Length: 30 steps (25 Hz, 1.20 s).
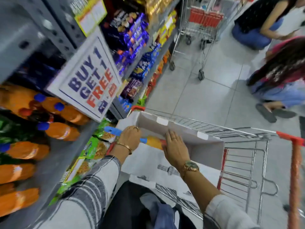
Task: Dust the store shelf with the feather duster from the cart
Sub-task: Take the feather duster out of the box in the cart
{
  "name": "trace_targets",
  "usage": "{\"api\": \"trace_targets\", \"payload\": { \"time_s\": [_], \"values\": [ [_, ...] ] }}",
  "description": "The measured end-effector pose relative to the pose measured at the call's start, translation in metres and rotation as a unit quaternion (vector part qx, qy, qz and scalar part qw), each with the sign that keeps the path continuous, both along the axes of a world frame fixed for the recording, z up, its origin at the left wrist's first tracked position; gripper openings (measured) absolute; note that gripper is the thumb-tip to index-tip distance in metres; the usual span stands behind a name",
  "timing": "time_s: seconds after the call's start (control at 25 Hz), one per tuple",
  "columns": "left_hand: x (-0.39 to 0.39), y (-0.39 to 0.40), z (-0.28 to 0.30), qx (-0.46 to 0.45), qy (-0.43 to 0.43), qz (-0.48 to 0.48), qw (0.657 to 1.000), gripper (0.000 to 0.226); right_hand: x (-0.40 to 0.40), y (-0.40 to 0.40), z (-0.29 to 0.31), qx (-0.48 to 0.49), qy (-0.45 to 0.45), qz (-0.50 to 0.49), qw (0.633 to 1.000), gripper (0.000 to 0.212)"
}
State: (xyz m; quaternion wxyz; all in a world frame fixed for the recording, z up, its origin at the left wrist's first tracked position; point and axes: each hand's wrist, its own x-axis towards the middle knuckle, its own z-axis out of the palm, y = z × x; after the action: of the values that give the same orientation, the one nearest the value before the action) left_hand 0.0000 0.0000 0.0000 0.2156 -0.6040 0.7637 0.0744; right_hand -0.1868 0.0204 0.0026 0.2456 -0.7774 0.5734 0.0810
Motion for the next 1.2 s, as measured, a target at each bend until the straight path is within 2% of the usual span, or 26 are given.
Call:
{"api": "trace_targets", "payload": {
  "time_s": [0.04,0.16,0.32,0.4,0.56,0.8,0.88,1.0,1.08,1.2],
  "values": [
    [-0.008,-0.007,-0.019,0.060,-0.025,-0.001,0.998,0.027,-0.004,0.000,-0.014,0.011,0.010,-0.003,1.000,0.054],
    [-0.021,-0.025,-0.051,0.123,-0.073,-0.029,0.989,0.029,-0.012,-0.002,-0.040,0.018,0.009,0.010,1.000,0.054],
    [-0.031,-0.032,-0.074,0.202,-0.087,0.026,0.975,0.031,-0.019,0.001,-0.056,0.019,0.003,-0.001,1.000,0.053],
    [-0.034,-0.032,-0.069,0.201,-0.081,0.054,0.975,0.033,-0.018,0.004,-0.055,0.017,-0.004,-0.012,1.000,0.052],
    [-0.036,-0.029,-0.032,0.139,-0.105,0.002,0.985,0.031,-0.014,0.013,-0.037,-0.006,0.003,-0.025,1.000,0.049],
    [-0.015,-0.033,0.079,0.098,-0.091,0.063,0.989,0.025,-0.007,0.002,0.037,-0.086,-0.005,0.004,0.996,0.052],
    [-0.016,-0.029,0.131,0.050,-0.105,0.046,0.992,0.018,-0.003,-0.007,0.079,-0.125,-0.003,0.007,0.992,0.051],
    [-0.019,-0.030,0.222,-0.029,-0.127,0.040,0.991,0.022,0.009,-0.025,0.148,-0.212,0.002,0.014,0.977,0.053],
    [-0.019,-0.031,0.290,-0.092,-0.135,0.033,0.986,0.018,0.017,-0.034,0.202,-0.277,-0.026,0.012,0.961,0.055],
    [-0.015,-0.021,0.398,-0.167,-0.135,0.042,0.976,0.017,0.026,-0.037,0.285,-0.360,-0.139,0.012,0.923,0.056]
  ]
}}
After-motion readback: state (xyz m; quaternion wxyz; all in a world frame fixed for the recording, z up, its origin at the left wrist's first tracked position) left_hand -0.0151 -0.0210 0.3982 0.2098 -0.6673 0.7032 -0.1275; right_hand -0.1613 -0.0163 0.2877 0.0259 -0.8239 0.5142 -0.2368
